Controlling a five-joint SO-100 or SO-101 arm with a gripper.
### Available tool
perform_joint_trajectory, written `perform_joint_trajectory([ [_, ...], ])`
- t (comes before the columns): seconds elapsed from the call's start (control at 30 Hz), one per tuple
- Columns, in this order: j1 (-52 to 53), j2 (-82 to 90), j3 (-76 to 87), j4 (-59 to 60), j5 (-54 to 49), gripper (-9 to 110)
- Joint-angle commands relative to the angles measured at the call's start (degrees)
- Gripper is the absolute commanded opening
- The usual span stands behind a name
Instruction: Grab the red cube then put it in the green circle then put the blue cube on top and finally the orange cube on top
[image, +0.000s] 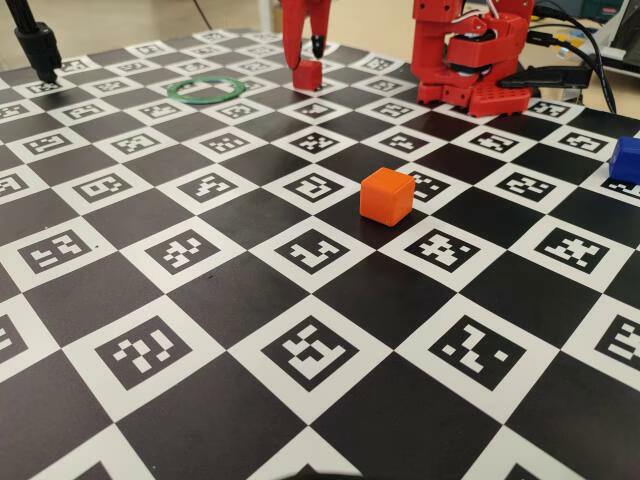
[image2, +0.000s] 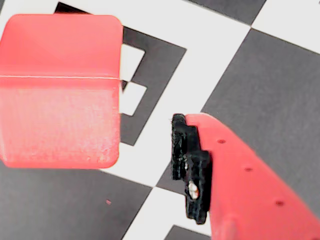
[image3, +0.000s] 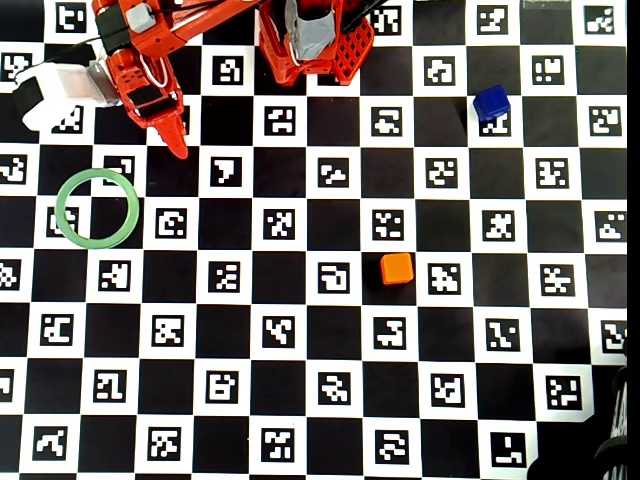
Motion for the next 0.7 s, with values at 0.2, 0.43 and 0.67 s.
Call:
perform_joint_trajectory([
  [0.2,0.88,-2.46,0.35,-4.92,-0.18,45],
  [0.43,0.7,-5.36,0.79,-8.0,0.7,45],
  [0.67,0.35,-5.36,0.97,-8.0,1.32,43],
])
